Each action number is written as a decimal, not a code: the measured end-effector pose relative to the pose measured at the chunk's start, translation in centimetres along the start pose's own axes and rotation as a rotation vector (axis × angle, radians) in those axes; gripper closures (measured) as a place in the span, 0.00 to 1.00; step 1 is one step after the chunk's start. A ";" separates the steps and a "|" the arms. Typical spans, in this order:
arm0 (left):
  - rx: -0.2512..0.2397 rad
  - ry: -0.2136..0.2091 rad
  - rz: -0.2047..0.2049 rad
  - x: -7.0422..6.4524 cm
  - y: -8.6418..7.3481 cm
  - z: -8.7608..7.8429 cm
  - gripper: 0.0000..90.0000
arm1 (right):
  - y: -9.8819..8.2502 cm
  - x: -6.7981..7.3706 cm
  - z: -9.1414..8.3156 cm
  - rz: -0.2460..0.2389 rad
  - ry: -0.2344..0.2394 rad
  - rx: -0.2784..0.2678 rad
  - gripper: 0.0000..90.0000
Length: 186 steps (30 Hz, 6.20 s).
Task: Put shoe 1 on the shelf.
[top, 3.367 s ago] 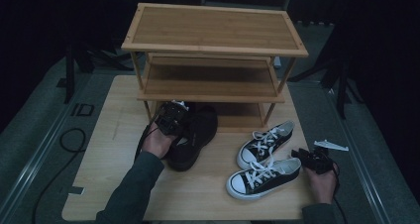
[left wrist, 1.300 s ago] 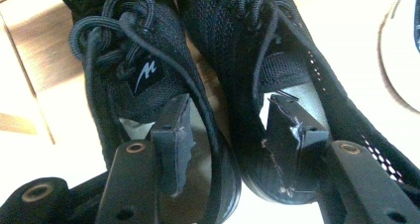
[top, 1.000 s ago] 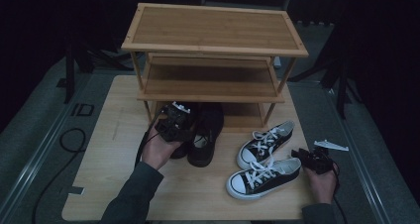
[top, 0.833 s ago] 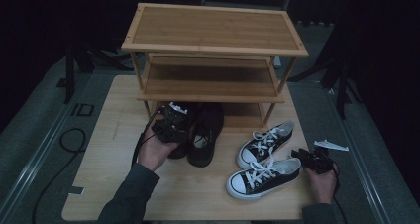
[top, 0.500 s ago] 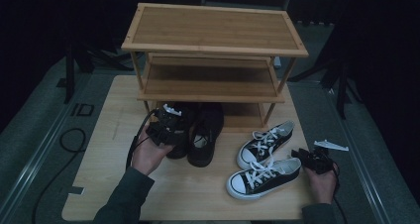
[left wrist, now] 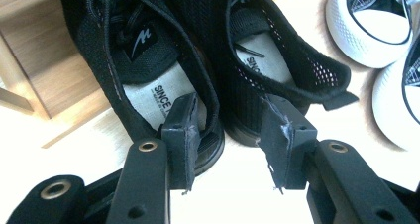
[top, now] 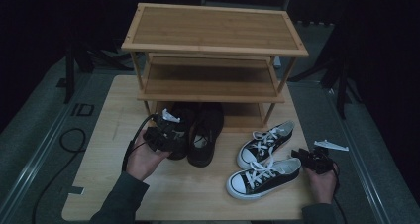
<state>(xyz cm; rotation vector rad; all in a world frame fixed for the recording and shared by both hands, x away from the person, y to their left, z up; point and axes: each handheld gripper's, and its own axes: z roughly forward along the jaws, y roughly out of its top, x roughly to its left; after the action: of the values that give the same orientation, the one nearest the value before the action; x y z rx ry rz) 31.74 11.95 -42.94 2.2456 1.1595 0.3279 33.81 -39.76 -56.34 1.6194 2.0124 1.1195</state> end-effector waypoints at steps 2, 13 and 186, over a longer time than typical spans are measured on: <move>-0.007 -0.008 0.003 0.0 -0.1 -0.1 0.65 | 0.0 0.0 0.0 0.000 0.000 0.000 0.64; -0.030 0.000 0.025 -0.8 -0.9 -0.7 0.63 | 0.0 0.0 0.0 0.002 0.000 -0.001 0.64; 0.036 0.062 0.038 -4.2 5.1 13.3 1.00 | 0.1 0.0 0.1 0.001 0.000 -0.001 0.63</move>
<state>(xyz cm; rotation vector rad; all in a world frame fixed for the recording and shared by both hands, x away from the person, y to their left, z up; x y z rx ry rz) 38.76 1.16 -50.33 2.3060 1.1648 0.3977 33.94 -39.71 -56.35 1.6206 2.0112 1.1206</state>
